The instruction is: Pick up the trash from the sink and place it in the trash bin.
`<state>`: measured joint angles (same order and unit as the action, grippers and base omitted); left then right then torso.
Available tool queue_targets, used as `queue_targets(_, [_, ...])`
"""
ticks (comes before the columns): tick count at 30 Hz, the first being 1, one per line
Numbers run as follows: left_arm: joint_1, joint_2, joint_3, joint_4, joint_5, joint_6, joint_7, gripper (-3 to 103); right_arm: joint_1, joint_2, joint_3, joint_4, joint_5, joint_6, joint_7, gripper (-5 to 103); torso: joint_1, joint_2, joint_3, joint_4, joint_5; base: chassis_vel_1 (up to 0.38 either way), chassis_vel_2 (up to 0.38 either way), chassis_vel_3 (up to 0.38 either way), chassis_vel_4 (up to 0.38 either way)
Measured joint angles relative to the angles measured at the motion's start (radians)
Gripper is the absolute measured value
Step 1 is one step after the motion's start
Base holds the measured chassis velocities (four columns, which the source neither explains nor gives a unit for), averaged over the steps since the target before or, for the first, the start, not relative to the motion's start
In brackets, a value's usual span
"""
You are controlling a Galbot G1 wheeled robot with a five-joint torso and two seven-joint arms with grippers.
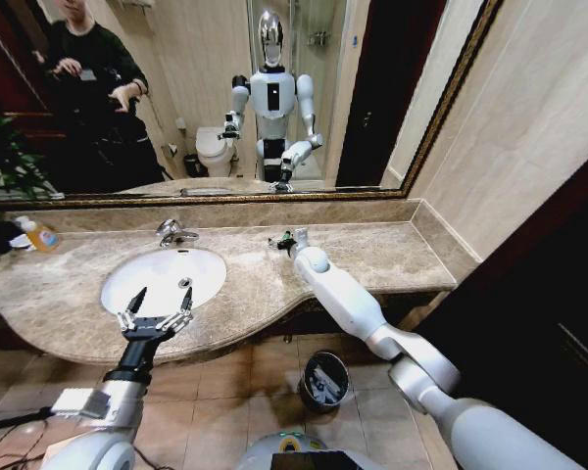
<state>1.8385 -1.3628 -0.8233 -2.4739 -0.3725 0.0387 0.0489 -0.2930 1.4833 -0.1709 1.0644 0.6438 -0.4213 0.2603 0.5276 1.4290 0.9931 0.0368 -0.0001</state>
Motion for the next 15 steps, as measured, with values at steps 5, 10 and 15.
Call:
queue_targets(5, [0.000, 0.000, 0.000, 0.000, 0.000, 0.000, 0.000, 100, 0.024, 0.032, 0.010, -0.071, -0.025, 0.019, -0.001, 79, 0.000, 0.000, 0.000, 0.0001, 0.0000, 0.000, 0.000, 0.000, 0.000])
queue_targets(10, [0.000, 0.000, 0.000, 0.000, 0.000, 0.000, 0.000, 100, 0.026, 0.026, 0.009, -0.074, -0.029, 0.023, -0.004, 65, 0.000, 0.000, 0.000, 0.0000, 0.0001, 0.000, 0.000, 0.000, 0.000])
queue_targets(15, [0.000, 0.000, 0.000, 0.000, 0.000, 0.000, 0.000, 100, 0.024, 0.009, 0.007, -0.060, -0.036, 0.029, -0.009, 64, 0.000, 0.000, 0.000, 0.0000, 0.0001, 0.000, 0.000, 0.000, 0.000])
